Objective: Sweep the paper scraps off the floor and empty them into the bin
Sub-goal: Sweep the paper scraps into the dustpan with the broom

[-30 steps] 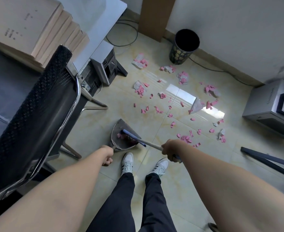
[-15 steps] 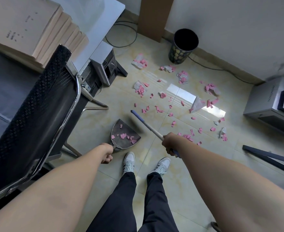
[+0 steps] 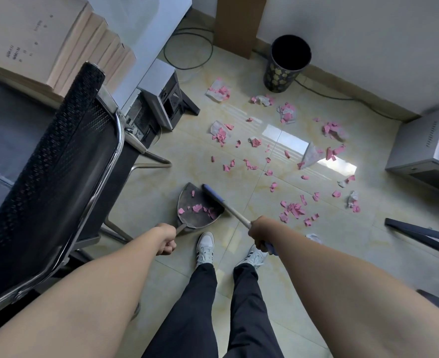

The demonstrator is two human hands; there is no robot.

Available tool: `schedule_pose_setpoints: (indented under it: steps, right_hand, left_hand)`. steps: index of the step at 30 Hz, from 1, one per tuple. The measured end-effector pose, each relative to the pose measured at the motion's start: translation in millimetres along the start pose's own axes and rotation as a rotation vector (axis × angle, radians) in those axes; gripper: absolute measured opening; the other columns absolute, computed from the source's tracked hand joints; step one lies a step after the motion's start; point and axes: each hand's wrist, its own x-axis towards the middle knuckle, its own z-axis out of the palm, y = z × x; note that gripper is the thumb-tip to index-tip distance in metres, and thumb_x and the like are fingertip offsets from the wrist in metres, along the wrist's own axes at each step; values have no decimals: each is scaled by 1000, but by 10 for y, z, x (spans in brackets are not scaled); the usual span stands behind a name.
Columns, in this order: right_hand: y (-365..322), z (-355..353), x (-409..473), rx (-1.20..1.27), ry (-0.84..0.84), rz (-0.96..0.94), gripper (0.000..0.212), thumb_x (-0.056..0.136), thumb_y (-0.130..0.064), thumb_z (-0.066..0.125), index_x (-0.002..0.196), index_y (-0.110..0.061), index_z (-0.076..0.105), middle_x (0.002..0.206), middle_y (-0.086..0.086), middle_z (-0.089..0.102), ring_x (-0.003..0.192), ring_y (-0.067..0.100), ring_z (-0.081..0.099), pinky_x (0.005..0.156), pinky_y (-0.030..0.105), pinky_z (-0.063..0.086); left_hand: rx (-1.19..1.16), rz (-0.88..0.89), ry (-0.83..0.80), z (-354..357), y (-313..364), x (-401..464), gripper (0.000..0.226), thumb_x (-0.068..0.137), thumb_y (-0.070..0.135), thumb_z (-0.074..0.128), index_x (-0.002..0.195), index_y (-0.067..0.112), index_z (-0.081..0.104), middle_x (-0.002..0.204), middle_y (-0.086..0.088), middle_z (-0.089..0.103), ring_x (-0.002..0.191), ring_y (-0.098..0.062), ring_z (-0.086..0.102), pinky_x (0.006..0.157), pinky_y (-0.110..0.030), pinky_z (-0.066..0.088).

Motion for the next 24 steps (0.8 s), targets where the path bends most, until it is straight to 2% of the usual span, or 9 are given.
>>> schedule_pose_setpoints:
  steps: [2,4,6,9,15,20,24]
  right_hand:
    - [4,-83,-109,-81,-34,-37,24,97,-2,39,118,-3,50,65,9,44,40,21,46,41,21,40]
    - [16,-179,-148,-123,-16,-62,13,97,-5,48,109,-5,52,74,9,51,62,26,54,57,32,47]
    - [53,-243,-170,-157,27,-32,25,96,-7,48,119,-2,56,72,6,53,55,19,49,50,28,44]
    - [126,-336,-195,-170,52,-25,39,96,-9,44,134,-4,50,69,8,53,46,18,46,44,23,42]
    - [198,-608,-366,43,101,-30,36,99,-7,38,133,-4,47,68,12,46,32,16,40,35,16,38]
    - [197,-877,-413,104,173,-67,35,100,-5,37,133,0,47,70,15,47,28,17,41,30,13,34]
    - [307,-1131,-354,148,249,-96,34,98,-5,39,129,-1,50,80,17,54,31,18,46,30,14,36]
  left_hand:
    - [-15,9,11,31,27,-24,22,94,6,19,86,14,37,32,5,23,20,-4,13,39,-1,13]
    - [-25,23,19,66,48,-63,22,95,6,19,85,14,38,34,6,24,20,-5,13,39,-2,14]
    - [-20,43,37,95,58,-112,24,96,5,19,82,11,38,42,5,26,20,-5,13,38,-2,14]
    - [-26,65,65,132,71,-212,26,95,3,18,78,11,36,55,2,25,19,-6,14,37,-2,15]
    - [-24,73,65,183,114,-352,25,95,5,20,78,10,38,59,-1,26,20,-7,15,38,-4,14]
    - [34,74,67,232,205,-400,24,92,4,18,78,9,36,51,0,25,22,-6,13,39,-4,14]
    - [58,98,58,345,366,-427,27,96,4,19,74,10,34,53,1,24,20,-7,13,36,-3,13]
